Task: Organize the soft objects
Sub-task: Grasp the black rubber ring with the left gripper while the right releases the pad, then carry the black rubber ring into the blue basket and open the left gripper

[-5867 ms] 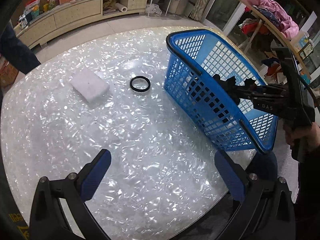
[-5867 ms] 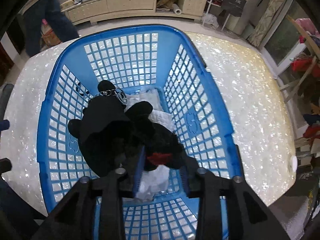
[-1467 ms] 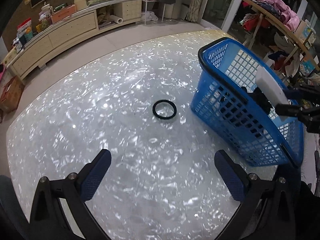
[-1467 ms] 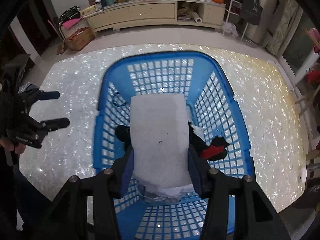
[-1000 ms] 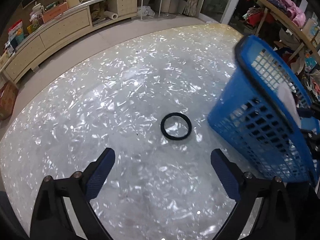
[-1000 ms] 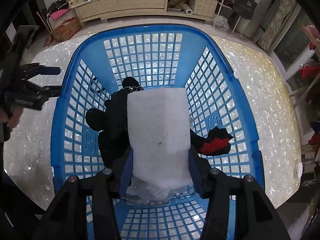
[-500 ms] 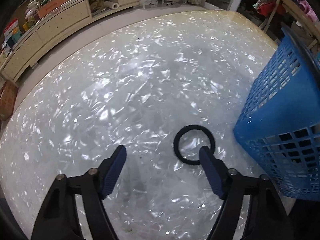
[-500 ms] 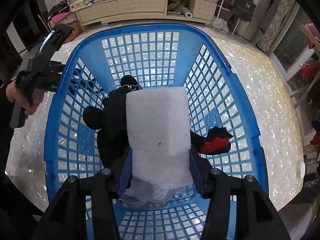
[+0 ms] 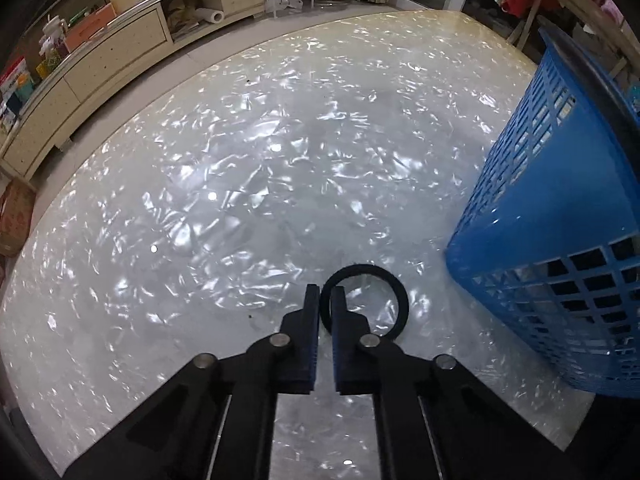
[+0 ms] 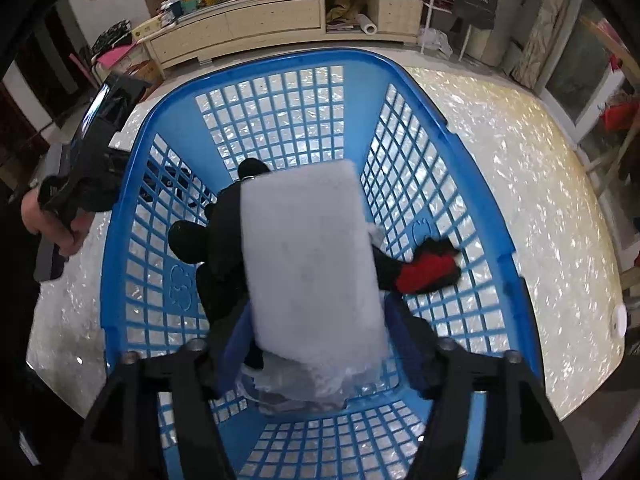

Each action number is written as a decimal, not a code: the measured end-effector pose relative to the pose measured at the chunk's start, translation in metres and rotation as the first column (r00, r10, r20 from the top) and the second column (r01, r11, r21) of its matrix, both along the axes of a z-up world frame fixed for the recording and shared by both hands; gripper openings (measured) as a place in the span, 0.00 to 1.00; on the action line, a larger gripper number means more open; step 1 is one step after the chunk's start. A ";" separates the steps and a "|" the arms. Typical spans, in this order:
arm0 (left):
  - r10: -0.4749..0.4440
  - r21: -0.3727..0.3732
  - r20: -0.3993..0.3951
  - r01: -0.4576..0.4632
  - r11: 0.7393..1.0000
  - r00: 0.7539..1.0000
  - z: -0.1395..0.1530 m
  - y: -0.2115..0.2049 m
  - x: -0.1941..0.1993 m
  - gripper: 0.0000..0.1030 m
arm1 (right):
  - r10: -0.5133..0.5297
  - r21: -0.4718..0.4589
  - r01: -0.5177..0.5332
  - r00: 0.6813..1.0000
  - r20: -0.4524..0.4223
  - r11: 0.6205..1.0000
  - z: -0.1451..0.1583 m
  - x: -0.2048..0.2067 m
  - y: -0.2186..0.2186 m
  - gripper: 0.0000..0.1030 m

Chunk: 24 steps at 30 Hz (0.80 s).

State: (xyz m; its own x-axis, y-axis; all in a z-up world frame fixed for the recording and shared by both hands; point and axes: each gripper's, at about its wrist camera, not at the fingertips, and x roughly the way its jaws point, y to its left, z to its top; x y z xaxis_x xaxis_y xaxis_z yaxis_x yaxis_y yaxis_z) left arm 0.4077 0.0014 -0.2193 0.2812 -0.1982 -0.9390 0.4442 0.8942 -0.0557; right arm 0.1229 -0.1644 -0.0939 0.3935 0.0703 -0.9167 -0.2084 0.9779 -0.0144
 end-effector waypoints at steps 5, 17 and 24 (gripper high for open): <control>0.031 -0.040 -0.030 -0.032 0.999 0.999 -0.001 0.000 -0.006 0.03 | -0.016 0.008 0.016 1.000 0.014 1.000 0.009 -0.010 -0.005 0.81; 0.032 -0.074 0.046 -0.028 0.997 0.998 0.067 0.007 -0.067 0.03 | -0.067 0.003 0.067 0.997 0.043 0.998 0.030 -0.048 -0.020 1.00; 0.034 -0.104 0.130 -0.021 0.994 0.991 0.128 0.006 -0.110 0.03 | -0.091 -0.012 0.092 0.992 0.089 0.996 0.039 -0.064 -0.028 1.00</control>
